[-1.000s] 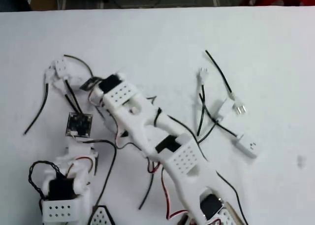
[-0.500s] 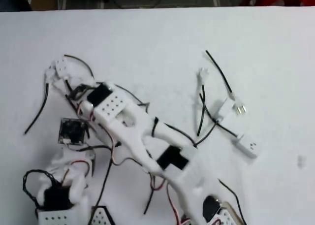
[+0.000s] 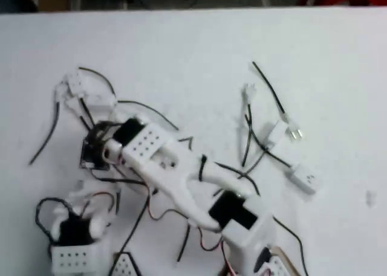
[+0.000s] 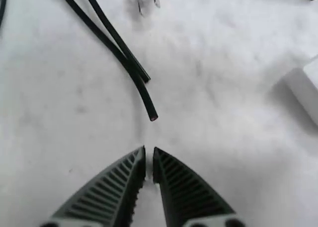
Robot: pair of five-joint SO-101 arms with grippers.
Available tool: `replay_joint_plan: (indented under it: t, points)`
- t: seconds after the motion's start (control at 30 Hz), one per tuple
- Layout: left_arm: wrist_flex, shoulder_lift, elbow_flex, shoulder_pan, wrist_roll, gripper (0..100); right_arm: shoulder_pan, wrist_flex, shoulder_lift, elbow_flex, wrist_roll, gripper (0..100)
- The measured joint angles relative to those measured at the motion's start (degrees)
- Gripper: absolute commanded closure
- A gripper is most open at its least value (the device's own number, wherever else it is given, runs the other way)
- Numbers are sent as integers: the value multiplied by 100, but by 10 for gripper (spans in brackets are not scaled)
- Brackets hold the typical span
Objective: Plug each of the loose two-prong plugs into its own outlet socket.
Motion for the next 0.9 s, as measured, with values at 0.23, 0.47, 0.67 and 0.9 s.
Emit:
replay_joint_plan:
  t: [0.23,0.47,0.67,0.9]
  points:
    - [0,9,0,0,0,950,651,-448,642,0,35,742]
    - [0,9,0,0,0,950,1196,-756,1160,0,35,742]
    - [0,9,0,0,0,950,1873,-756,1125,0,132,742]
    - [0,9,0,0,0,950,3112,-633,387,0,1090,743]
